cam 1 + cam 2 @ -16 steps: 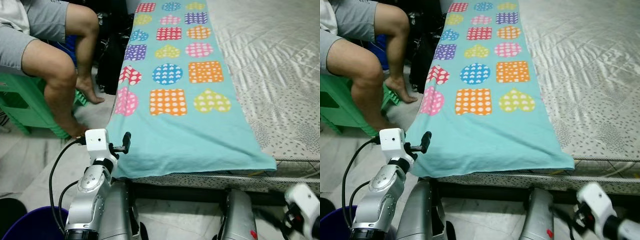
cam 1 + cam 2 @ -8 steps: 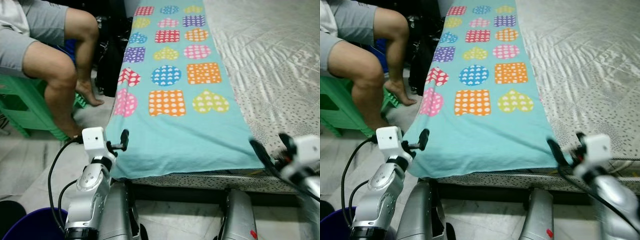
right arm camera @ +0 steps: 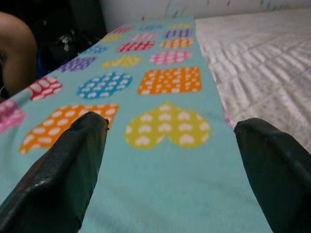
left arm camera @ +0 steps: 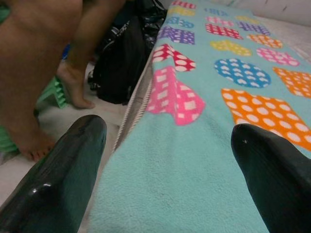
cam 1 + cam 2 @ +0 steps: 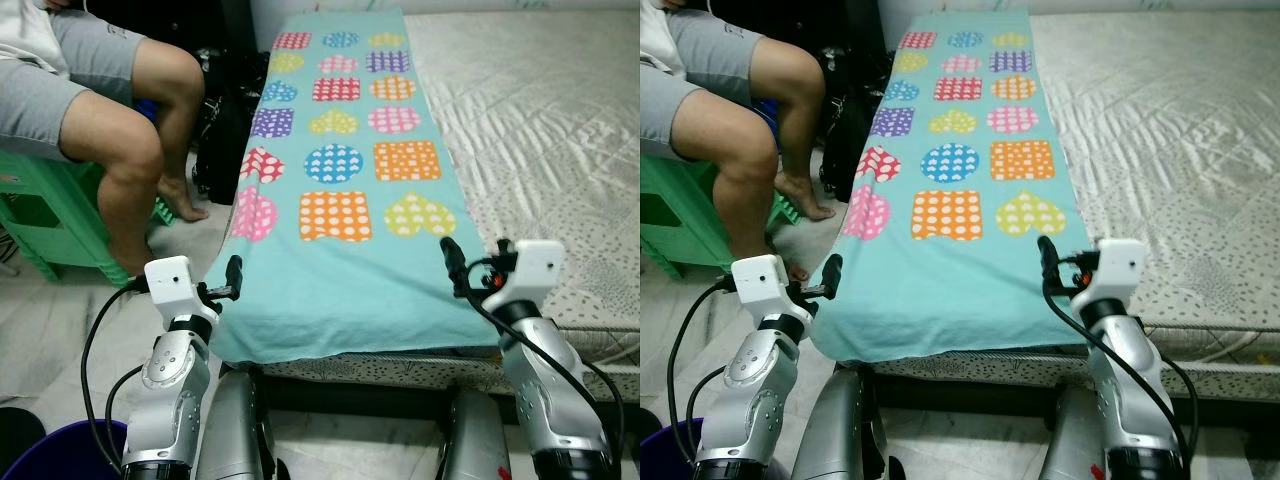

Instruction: Clean up the room

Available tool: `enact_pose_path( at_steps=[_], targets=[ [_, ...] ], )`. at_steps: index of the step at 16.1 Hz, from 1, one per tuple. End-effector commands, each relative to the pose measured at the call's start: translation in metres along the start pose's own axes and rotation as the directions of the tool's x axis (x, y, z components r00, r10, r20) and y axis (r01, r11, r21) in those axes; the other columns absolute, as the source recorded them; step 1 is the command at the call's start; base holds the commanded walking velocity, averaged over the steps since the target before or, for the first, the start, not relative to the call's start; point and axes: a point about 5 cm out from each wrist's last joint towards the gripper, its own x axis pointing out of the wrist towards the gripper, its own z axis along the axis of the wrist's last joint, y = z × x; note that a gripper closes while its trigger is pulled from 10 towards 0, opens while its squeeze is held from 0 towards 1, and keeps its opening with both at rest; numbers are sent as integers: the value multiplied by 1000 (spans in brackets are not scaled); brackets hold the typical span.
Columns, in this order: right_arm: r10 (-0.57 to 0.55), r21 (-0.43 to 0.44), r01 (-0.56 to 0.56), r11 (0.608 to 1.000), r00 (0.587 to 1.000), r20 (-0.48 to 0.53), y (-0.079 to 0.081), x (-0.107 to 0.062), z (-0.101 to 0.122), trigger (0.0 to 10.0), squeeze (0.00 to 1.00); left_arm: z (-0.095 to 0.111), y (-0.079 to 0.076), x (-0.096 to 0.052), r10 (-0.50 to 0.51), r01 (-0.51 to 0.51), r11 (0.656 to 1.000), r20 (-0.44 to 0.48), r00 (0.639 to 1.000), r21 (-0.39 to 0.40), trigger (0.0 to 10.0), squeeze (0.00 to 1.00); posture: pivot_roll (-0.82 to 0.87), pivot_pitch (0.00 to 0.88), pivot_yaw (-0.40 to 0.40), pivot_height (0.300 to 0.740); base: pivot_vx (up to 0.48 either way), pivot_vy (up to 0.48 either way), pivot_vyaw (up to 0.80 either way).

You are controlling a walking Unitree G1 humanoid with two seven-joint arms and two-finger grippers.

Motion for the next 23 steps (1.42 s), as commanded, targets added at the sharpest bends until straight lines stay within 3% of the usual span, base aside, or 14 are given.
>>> enact_pose_path(
  at_steps=[1,6,22,23],
  targets=[
    [-4,23,3,1000,1000,25,4,3,7,10000,0,2,3,0,14,-14,1000,10,1000,11,10000,0,-98,0,84,495,0,0,0],
    [-6,67,3,998,999,53,20,16,12,10000,0,1,-2,2,3,-3,1000,12,1000,17,10000,0,-94,0,88,512,0,0,0],
    [-43,49,41,998,998,37,14,18,10,10000,0,-1,-4,4,1,-1,999,1,1000,34,10000,0,-99,0,91,673,0,0,0],
    [-24,75,21,997,999,35,15,16,9,10000,0,-3,-3,3,12,-13,1000,-25,1000,-18,10000,0,-99,0,91,673,0,0,0]
  ],
)
